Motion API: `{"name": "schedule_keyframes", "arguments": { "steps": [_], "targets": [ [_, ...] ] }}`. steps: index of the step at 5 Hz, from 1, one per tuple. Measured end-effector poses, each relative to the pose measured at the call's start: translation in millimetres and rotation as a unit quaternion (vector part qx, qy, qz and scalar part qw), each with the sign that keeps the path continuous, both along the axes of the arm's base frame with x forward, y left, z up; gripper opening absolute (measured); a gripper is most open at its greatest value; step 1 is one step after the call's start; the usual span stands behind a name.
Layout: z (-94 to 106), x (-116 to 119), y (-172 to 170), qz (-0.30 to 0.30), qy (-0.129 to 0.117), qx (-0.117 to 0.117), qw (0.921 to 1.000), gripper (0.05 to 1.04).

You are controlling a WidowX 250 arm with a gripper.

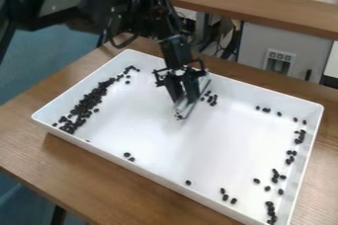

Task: Sweep into pile

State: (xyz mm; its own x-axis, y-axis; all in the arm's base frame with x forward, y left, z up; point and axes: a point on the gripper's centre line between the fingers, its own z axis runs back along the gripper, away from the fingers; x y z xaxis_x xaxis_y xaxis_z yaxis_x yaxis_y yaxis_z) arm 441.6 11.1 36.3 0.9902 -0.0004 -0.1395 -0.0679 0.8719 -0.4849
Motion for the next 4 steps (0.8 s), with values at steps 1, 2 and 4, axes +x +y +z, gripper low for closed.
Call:
{"name": "schedule_keyframes", "arguments": {
  "steps": [1,2,4],
  "targets": [
    [7.3,1,11,0.014,-0.001,-0.006,0.9999,0.377],
    [-9.3,-14,26,0.035,0.020,-0.005,0.9992,0.377],
    [8.1,-43,20,0.018,-0.003,0.057,0.9982,0.377]
  ]
}}
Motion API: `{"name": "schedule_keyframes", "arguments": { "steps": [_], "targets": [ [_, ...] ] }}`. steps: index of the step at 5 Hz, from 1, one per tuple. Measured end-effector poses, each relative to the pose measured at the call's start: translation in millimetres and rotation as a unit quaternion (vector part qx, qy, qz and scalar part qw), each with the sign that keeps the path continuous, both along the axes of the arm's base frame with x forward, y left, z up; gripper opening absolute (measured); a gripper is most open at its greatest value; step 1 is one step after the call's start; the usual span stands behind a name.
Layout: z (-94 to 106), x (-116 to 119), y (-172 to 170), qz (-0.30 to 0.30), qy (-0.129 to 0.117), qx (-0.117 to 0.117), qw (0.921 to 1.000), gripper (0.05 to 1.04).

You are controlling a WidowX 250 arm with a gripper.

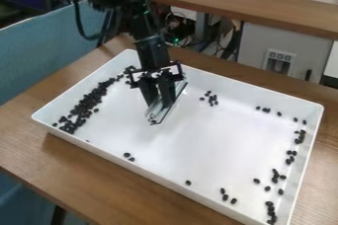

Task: Sweep into pile

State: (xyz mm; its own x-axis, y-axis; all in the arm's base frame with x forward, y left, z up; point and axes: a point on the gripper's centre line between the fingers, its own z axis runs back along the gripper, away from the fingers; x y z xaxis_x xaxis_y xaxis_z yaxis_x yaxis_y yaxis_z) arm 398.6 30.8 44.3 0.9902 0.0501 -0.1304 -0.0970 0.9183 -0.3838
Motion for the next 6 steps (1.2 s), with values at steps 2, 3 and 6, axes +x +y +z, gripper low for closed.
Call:
{"name": "schedule_keyframes", "arguments": {
  "steps": [2,3,6],
  "targets": [
    [1.2,-19,-14,-0.003,0.017,0.121,0.9925,0.377],
    [-8.9,-20,-18,-0.014,0.024,0.173,0.9846,0.377],
    [-8.1,-24,-27,-0.022,0.039,0.190,0.9808,0.980]
  ]
}}
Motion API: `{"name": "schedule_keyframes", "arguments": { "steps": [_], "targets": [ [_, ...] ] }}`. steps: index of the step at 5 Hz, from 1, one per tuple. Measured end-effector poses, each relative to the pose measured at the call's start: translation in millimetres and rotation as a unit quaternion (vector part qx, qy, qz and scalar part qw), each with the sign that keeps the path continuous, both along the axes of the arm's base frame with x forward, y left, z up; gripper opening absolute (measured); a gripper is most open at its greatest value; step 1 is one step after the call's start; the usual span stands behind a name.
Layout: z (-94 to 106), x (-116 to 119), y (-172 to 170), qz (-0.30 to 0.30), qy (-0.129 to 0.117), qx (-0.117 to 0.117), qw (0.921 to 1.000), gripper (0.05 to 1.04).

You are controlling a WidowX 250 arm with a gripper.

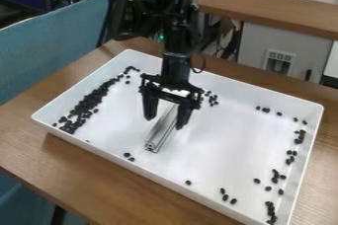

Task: Sweep into pile

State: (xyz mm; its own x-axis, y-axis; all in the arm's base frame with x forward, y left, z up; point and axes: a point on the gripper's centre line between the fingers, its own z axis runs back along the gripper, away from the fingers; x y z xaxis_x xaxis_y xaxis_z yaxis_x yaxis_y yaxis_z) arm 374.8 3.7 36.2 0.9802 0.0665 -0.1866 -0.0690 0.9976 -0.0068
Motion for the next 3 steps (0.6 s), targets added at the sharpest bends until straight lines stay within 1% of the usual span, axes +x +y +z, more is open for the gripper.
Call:
{"name": "schedule_keyframes", "arguments": {
  "steps": [1,2,3],
  "targets": [
    [6.6,-4,-23,-0.029,-0.012,0.001,0.9995,1.004],
    [27.4,-19,-60,-0.097,-0.053,0.011,0.9938,1.001],
    [49.4,-56,-97,-0.160,-0.106,0.032,0.9809,1.001]
  ]
}}
